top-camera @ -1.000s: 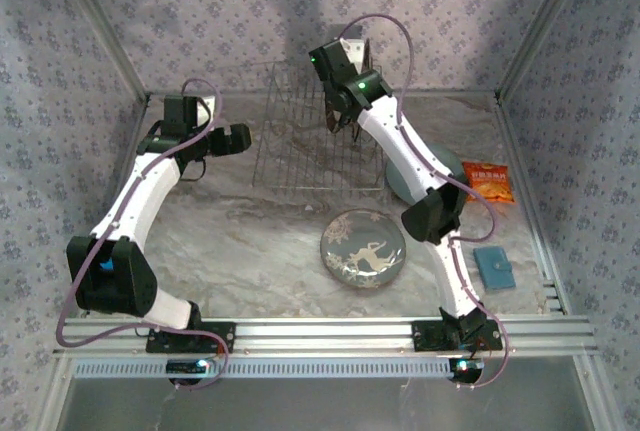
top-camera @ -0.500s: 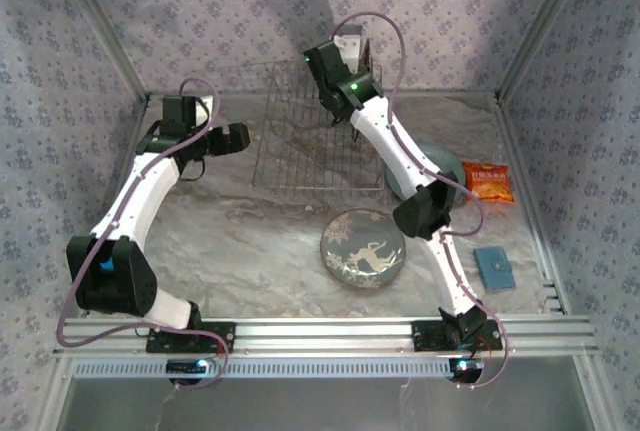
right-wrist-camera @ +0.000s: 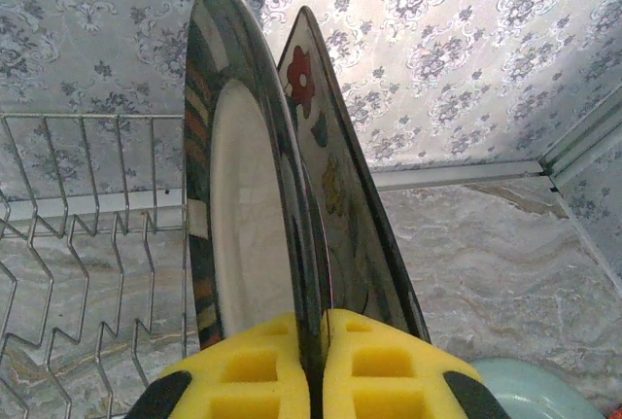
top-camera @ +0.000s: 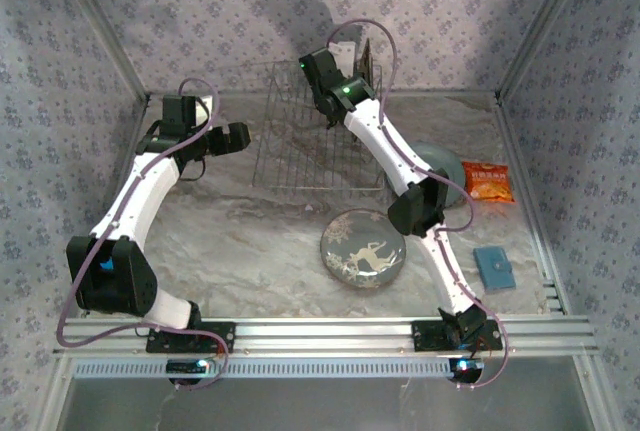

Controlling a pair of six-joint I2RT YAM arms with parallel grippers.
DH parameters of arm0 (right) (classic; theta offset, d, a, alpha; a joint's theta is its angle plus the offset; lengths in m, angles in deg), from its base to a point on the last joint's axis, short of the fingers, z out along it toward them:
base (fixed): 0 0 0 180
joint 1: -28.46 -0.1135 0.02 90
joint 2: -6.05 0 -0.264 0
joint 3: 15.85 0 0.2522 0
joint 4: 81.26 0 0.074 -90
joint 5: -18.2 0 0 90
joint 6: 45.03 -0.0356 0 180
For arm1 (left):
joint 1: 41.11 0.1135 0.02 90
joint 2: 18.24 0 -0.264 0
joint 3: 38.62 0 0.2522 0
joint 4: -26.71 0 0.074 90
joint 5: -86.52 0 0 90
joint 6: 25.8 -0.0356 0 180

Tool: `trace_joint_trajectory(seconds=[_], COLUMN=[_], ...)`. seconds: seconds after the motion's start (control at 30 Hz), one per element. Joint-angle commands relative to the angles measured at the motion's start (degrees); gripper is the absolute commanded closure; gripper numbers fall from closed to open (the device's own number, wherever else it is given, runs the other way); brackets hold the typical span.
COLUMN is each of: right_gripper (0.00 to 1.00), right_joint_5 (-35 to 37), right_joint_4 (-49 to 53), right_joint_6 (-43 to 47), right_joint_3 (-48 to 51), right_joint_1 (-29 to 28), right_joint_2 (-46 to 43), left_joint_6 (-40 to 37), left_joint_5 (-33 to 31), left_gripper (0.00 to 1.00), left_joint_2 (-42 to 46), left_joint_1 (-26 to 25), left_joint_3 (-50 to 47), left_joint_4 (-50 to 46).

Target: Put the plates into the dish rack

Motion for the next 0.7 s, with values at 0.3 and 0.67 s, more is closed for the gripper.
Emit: trace_joint_trajectory(seconds=[0.3, 0.67], right_gripper=[1.00, 1.00], right_joint_5=[8.1, 7.6], right_joint_4=[-8.1, -8.1], right_joint_6=[-1.6, -4.5], right_joint_3=[-5.5, -5.8], right_joint_1=[-0.3, -0.6], right_joint_2=[2.8, 5.1], left_joint_6=[1.5, 1.6], left_joint_5=[1.7, 2.2], left_gripper=[0.01, 0.01], left_joint_2=[-0.6, -1.0], left_joint_1=[0.5, 0.5], left_joint_3=[0.8, 1.6], left_joint_4=[0.3, -0.5])
